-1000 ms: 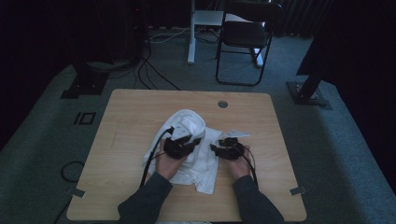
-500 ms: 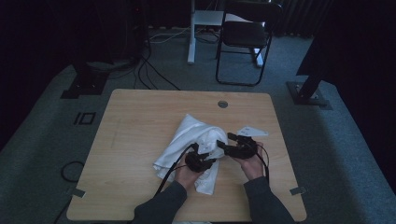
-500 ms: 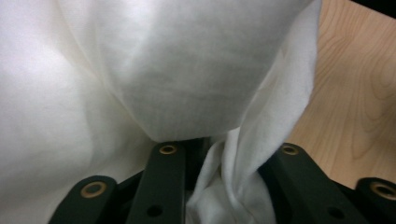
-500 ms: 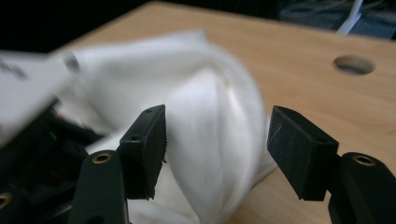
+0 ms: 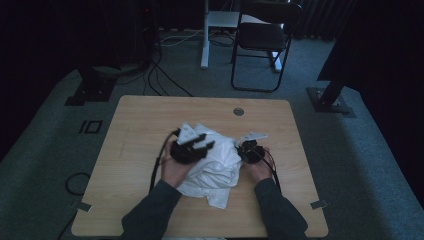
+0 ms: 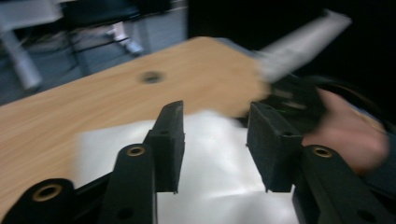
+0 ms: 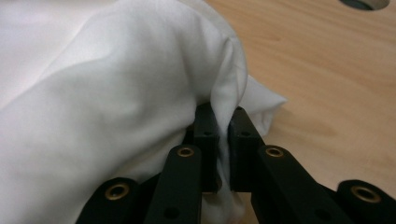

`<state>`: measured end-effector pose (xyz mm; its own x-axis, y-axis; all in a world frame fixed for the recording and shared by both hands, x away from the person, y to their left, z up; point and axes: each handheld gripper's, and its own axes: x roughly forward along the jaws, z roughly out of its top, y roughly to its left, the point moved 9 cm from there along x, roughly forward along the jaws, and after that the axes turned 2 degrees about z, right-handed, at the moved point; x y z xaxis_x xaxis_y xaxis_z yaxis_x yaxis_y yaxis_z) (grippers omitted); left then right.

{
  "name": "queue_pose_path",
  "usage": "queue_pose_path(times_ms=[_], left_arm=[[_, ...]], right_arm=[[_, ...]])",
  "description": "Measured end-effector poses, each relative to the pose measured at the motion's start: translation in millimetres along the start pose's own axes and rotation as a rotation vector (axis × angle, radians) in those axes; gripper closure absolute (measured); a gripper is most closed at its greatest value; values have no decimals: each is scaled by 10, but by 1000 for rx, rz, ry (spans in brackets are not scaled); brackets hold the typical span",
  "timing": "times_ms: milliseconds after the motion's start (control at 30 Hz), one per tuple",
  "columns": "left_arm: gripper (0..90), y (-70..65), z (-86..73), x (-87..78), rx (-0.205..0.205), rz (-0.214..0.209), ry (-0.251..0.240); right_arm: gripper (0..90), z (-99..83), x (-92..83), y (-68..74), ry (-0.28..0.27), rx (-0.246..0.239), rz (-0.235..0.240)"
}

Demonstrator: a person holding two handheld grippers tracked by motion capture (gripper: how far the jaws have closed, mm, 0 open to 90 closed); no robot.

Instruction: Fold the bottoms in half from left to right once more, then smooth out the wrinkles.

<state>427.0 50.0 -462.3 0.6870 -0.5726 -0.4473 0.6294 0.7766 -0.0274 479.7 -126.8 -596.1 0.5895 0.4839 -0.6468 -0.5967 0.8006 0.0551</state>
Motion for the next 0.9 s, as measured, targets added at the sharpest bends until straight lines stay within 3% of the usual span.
queue_pose_path(times_ms=[100, 167, 267, 367, 500, 600, 733, 833, 900], left_arm=[[607, 396, -113, 113, -59, 62, 57], [615, 516, -228, 203, -91, 63, 96], [616, 538, -379, 330, -86, 43, 144], [612, 507, -444, 431, -95, 15, 159], [607, 459, -468, 491, -87, 5, 167], [597, 439, -467, 499, -88, 2, 162], [589, 452, -472, 488, -96, -4, 155], [583, 470, -474, 474, -104, -5, 148], [580, 486, -468, 467, -108, -4, 139]], right_arm=[[850, 95, 76, -72, -1, -11, -17], [851, 162, 128, -119, 6, -14, -30], [849, 262, 196, -174, 5, -23, -44], [834, 319, 233, -198, 5, -24, -33], [716, 327, 185, -201, 8, -16, -25], [594, 360, 3, -242, -21, 11, -39], [496, 470, -399, -254, -121, 34, -31], [478, 519, -738, -142, -190, 9, -15], [494, 494, -918, 7, -217, -22, 16]])
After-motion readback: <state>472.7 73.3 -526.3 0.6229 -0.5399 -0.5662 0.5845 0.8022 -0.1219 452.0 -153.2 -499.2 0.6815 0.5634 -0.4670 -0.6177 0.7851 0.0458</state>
